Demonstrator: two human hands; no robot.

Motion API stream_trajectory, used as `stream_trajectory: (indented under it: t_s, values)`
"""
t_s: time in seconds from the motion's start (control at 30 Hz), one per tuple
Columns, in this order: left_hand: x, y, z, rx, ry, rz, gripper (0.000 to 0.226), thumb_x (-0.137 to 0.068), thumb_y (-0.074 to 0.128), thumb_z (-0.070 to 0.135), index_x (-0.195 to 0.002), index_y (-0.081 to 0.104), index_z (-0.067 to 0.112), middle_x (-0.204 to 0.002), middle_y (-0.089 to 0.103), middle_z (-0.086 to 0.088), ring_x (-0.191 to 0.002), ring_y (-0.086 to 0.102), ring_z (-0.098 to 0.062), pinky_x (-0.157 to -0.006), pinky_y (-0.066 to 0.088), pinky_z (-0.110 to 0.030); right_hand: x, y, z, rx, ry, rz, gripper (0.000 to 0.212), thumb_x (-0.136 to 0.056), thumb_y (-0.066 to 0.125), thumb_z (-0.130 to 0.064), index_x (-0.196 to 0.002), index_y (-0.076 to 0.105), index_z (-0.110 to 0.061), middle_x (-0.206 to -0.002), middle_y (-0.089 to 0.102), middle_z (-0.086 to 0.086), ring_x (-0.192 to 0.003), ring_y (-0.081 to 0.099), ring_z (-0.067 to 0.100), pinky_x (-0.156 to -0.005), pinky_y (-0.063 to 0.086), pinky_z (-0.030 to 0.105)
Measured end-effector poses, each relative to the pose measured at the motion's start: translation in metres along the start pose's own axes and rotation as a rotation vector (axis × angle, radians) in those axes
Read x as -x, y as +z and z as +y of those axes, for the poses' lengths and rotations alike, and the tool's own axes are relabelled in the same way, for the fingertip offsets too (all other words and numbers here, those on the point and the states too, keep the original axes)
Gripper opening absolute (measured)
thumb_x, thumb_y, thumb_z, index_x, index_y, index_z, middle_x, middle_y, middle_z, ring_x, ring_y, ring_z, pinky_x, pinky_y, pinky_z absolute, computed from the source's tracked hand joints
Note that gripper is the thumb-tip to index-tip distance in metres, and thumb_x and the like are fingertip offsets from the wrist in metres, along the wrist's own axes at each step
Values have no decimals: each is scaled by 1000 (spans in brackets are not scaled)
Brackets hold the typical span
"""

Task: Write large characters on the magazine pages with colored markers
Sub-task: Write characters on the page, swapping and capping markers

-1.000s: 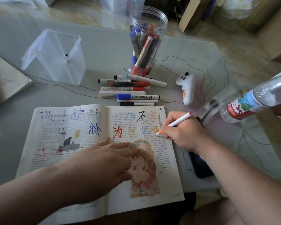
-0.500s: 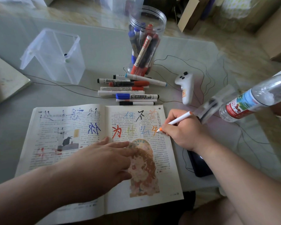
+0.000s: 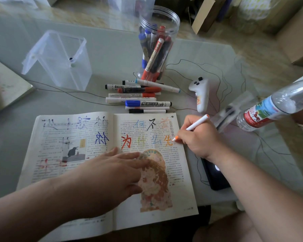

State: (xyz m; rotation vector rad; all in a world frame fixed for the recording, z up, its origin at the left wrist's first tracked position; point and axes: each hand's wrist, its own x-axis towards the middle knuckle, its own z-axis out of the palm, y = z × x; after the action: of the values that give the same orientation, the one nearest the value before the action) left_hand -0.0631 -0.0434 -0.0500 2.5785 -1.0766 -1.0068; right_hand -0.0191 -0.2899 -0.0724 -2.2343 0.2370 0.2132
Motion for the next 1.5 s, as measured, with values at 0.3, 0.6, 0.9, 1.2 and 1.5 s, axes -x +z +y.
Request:
stream_trajectory:
  t_s: [0.3, 0.6, 0.9, 1.2, 1.5]
  values:
    - [0, 2, -1, 14, 1, 19, 36, -103, 36, 55, -113, 59, 30, -161, 5, 35, -148, -11, 10, -127, -2, -39, 4, 4, 4, -18, -119, -17, 18, -85, 79, -14, -71, 67, -12, -70, 72, 8, -61, 61, 17, -57, 46, 24]
    - [-1, 2, -3, 17, 2, 30, 35, -102, 36, 57, -110, 58, 30, -161, 5, 35, -147, -11, 11, -126, -3, -36, 7, 4, -3, 0, -115, -36, 19, -84, 79, -13, -70, 67, -8, -66, 69, 7, -51, 49, 2, -49, 36, 11]
    - [0, 1, -2, 14, -5, 16, 36, -103, 35, 56, -112, 58, 30, -160, 4, 36, -147, -11, 10, -127, -2, -37, 7, 4, -2, 18, -94, -70, 20, -82, 81, -14, -69, 66, -9, -63, 68, 6, -53, 50, 8, -49, 38, 17]
    - [0, 2, -3, 16, 7, 30, 36, -103, 34, 57, -111, 57, 31, -160, 3, 35, -147, -13, 11, -125, -7, -34, 9, 4, -3, -20, -75, -169, 17, -79, 79, -10, -66, 67, -9, -64, 71, 7, -59, 59, 14, -58, 46, 31]
    - [1, 1, -2, 17, 23, 39, 35, -103, 35, 55, -110, 58, 30, -161, 4, 35, -147, -13, 10, -126, -4, -34, 10, -2, -13, 115, -43, -127, 19, -78, 73, -5, -64, 60, -4, -59, 63, 7, -49, 46, 5, -47, 36, 15]
